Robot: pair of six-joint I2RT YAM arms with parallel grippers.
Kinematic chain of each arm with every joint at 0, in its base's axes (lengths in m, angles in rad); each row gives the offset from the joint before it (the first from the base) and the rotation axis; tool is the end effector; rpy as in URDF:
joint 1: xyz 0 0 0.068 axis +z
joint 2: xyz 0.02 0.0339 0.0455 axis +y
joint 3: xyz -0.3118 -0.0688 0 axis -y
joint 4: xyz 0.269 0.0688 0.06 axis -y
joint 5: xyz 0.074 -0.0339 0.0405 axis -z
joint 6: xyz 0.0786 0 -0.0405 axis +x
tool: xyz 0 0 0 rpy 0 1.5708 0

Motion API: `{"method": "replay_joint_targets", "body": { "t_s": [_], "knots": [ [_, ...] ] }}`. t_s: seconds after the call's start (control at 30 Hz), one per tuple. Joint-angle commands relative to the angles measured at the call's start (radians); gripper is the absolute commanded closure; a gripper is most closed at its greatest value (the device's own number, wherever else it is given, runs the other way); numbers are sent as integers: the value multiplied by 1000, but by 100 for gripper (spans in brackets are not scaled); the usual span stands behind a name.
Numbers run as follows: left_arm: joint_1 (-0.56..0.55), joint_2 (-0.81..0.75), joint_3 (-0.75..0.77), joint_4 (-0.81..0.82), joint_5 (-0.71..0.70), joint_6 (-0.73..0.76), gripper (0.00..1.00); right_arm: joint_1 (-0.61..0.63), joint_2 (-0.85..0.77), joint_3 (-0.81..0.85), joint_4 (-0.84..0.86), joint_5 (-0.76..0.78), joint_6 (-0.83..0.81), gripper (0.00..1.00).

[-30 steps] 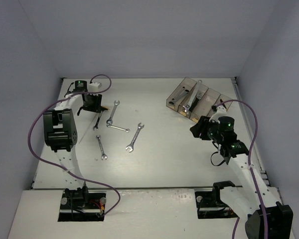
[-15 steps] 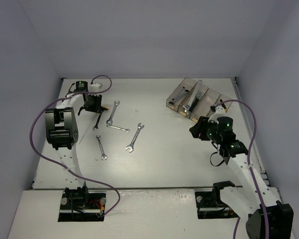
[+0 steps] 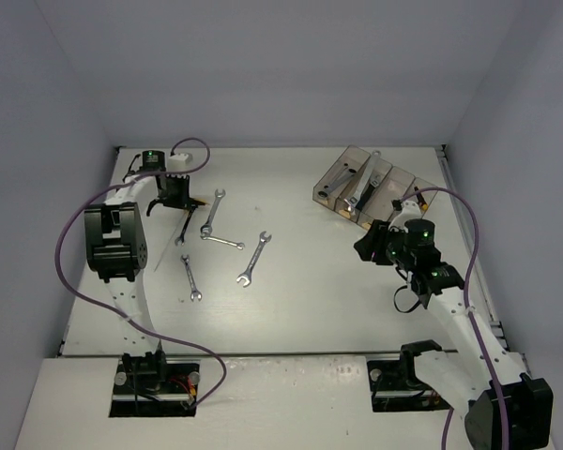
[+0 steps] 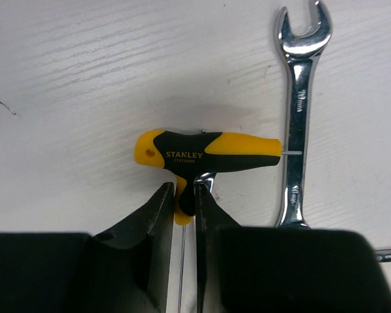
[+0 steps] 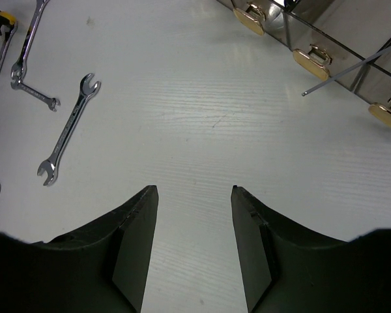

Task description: Sort the tools into containers

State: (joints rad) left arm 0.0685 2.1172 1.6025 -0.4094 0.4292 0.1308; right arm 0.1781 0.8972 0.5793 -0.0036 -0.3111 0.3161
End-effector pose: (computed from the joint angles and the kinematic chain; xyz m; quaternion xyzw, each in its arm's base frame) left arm 0.5343 0.0039 0.1836 0.0965 0.9239 -0.1700 0.3290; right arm 0.2329 0.0664 0.2831 -0.0351 0.8057 0.2632 0.5295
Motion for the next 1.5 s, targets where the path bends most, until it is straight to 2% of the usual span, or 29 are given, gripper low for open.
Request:
{"method": "replay_joint_targets", "body": {
  "t_s": [0.0, 0.17, 0.33, 0.47, 0.57, 0.77, 1.03, 1.47],
  "knots": [
    [1, -192, -12, 86, 71, -95, 100, 14, 9, 40, 59, -25, 5, 54],
    [-55, -322, -50, 96, 45, -243, 100, 22, 21, 101, 60, -78, 24, 54],
    [-231, -509, -191, 180, -23, -359, 100, 56, 63, 180, 60, -109, 38, 53],
    [-402, -625, -300, 324, -96, -475, 100, 91, 83, 255, 63, -114, 55, 53],
    [-493, -674, -393, 418, -115, -544, 100, 118, 73, 300, 65, -86, 55, 52],
    [-689, -721, -432, 495, -171, -579, 100, 136, 107, 378, 70, -95, 67, 50],
    [-800, -715, -415, 503, -186, -574, 100, 220, 155, 396, 91, -59, 87, 49],
    [-841, -712, -406, 523, -184, -568, 100, 331, 226, 404, 109, 14, 94, 50]
  ]
}}
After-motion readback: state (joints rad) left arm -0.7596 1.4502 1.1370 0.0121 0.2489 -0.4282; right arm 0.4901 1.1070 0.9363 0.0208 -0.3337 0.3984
